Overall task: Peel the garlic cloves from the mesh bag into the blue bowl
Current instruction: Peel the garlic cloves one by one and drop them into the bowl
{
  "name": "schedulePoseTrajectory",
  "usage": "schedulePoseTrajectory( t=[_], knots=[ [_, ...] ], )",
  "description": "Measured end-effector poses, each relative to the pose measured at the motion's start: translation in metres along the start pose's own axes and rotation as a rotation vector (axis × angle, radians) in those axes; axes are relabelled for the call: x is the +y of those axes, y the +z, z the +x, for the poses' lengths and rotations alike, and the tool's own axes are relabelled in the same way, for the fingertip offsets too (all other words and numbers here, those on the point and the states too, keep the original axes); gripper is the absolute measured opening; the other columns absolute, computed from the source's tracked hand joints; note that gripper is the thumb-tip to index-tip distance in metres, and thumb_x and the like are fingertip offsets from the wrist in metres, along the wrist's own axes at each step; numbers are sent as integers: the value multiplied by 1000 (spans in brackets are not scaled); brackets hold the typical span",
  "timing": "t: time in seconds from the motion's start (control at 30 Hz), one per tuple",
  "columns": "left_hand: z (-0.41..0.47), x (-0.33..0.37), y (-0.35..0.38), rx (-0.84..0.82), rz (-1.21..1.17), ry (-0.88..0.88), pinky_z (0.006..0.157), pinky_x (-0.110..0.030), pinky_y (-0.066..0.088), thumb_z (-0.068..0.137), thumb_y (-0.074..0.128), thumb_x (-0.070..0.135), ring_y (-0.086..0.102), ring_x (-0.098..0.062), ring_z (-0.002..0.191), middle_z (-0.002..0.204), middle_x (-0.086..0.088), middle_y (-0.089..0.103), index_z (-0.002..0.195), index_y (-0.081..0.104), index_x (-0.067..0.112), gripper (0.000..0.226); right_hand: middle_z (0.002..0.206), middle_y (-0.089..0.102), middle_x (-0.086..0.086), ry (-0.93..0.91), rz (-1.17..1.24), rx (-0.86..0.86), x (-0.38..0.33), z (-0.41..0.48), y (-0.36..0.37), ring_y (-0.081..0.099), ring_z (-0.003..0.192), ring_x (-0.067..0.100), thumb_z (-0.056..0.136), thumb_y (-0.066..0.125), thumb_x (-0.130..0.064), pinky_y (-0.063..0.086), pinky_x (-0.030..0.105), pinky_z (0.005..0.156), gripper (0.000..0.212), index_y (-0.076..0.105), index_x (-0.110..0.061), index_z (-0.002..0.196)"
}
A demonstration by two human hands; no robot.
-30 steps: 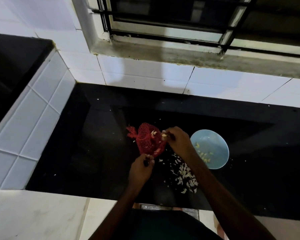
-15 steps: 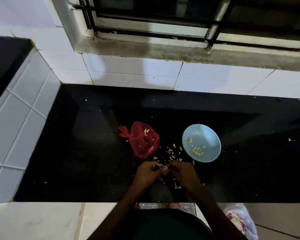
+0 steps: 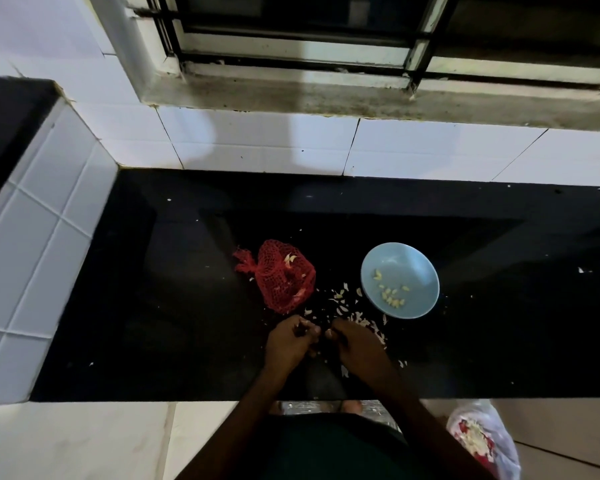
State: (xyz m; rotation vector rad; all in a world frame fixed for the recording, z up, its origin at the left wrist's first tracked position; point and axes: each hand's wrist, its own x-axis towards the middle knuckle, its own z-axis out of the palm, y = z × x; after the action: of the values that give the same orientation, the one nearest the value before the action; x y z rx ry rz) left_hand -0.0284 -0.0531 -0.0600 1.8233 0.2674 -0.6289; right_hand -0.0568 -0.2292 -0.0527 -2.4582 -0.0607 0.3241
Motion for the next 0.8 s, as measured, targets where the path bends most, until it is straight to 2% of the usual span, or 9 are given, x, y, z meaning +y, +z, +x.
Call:
schedulePoseTrajectory(
  t=[0.07,0.17,0.37,0.5,0.63,0.8],
  knots=[
    [2,-5,-1,66,189,-6,73,-33,57,91,72,33,73,-16,70,78,5,74,84,67,24,13,92,70,2,-9,-195,-52,-2,0,1,66,88,24,94,51,-37,45,33,72,17,60,-25,104],
    [0,-4,1,90,263,-4,70,-32,58,92,69,33,71,-12,69,80,8,73,85,65,25,12,101,72,4,-30,-372,-107,-13,5,-4,68,96,28,93,49,-46,49,35,77,31,61,-29,117],
    [-3,-5,3,155,285,21,75,-35,56,93,66,24,68,-16,76,81,7,69,84,65,21,9,111,72,6,-65,-662,-218,-40,23,-3,69,104,30,100,46,-33,51,34,80,28,68,-20,110],
    [0,-13,3,211,212,16,74,-42,58,93,67,19,69,-18,69,76,5,69,82,62,19,12,106,73,5,-48,-704,-236,-44,23,-2,70,100,28,100,46,-27,51,35,78,25,69,-21,107],
    [-2,-16,3,214,180,36,72,-39,57,95,67,17,66,-18,69,76,6,67,83,61,17,13,108,73,7,-48,-756,-256,-41,19,4,70,100,31,101,44,-24,51,36,76,25,66,-20,113],
    [-3,-18,2,237,164,38,75,-35,53,92,70,13,67,-16,76,81,4,70,88,66,14,6,109,73,8,-108,-847,-293,-49,26,10,71,99,30,102,44,-14,52,36,74,26,69,-15,111]
  ],
)
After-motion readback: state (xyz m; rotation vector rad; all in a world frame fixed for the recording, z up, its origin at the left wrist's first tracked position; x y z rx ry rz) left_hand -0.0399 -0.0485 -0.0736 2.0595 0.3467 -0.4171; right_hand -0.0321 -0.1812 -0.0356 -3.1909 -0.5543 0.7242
